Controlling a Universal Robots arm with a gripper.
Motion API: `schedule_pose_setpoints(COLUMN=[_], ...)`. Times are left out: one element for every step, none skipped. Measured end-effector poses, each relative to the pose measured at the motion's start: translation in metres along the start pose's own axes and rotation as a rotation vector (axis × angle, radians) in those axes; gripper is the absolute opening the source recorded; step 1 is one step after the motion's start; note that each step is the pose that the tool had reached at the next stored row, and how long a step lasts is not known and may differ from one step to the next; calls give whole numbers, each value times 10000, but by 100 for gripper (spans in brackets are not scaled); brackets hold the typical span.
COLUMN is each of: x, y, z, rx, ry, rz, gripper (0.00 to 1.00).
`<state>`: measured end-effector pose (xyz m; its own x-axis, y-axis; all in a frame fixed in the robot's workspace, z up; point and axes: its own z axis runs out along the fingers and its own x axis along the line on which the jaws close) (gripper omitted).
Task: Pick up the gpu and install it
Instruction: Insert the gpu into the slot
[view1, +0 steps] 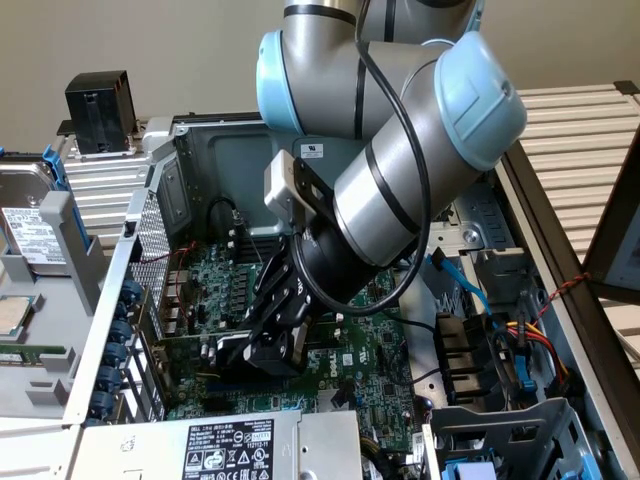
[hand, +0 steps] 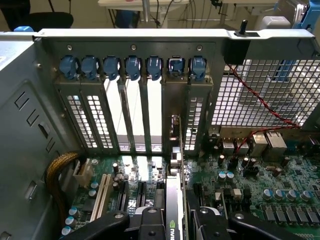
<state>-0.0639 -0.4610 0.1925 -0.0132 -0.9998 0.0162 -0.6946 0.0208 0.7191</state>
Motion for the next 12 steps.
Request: schedule_pose_setpoints(x=[0,0,0,0,0,0,1,1,0,1,1,1], y=[0,1,1,1,2,2,2,2,2,2,2,2], z=[0,0,1,1,1,2,1,2,2,2,2,2], rx=[0,0,0,1,0,0,0,0,0,0,0,0], ry=[0,0,1,2,3,3,5,5,7,8,9,10], rz=[1,1,0,0,-1,-2,-4,-5,-6,-7,-8,-8], gripper=[27,27,27,27,27,27,27,27,27,27,27,27])
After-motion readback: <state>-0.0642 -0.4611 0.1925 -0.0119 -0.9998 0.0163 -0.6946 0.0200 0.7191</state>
